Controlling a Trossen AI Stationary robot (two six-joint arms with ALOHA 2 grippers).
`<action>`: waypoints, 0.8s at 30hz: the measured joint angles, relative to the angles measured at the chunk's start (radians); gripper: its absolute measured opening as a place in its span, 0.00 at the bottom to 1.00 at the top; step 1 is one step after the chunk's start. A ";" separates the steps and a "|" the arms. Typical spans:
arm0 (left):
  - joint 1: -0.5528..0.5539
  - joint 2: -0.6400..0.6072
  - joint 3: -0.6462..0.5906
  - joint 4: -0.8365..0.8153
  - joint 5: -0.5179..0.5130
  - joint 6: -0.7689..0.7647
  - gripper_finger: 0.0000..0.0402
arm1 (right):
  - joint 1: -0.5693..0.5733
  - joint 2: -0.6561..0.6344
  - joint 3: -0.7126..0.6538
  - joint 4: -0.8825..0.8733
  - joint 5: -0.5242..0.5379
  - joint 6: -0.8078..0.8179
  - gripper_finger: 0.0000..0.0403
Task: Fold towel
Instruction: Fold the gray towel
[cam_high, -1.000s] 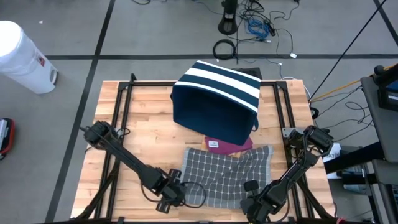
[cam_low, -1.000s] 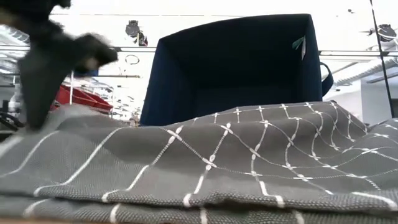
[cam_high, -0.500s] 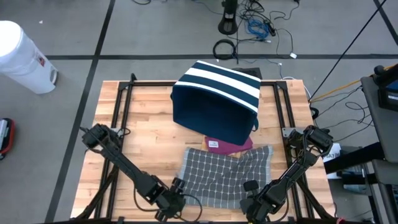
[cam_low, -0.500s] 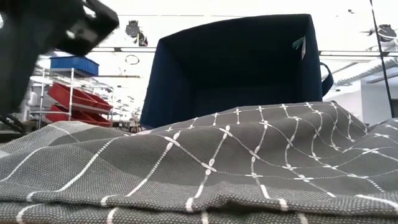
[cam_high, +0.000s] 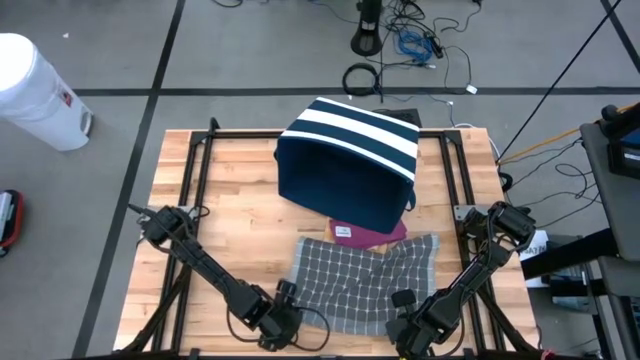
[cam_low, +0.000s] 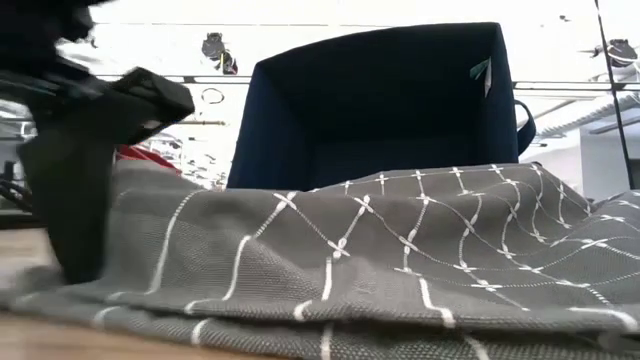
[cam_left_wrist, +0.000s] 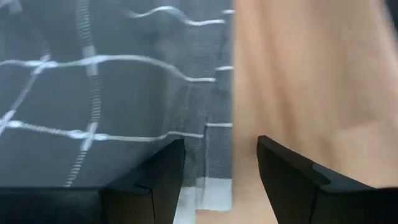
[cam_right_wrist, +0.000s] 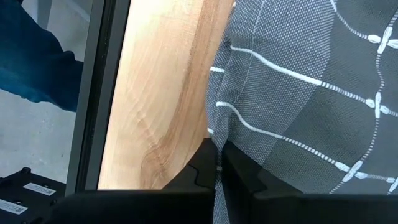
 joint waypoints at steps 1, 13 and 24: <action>0.005 0.000 0.000 -0.006 -0.008 -0.007 0.50 | 0.000 0.000 0.000 0.000 0.000 -0.001 0.01; 0.013 0.007 0.001 -0.048 -0.081 0.064 0.03 | 0.000 0.000 0.000 0.005 0.003 -0.024 0.01; -0.023 -0.088 0.066 -0.345 -0.338 0.052 0.00 | -0.009 -0.066 -0.006 -0.012 0.043 -0.039 0.00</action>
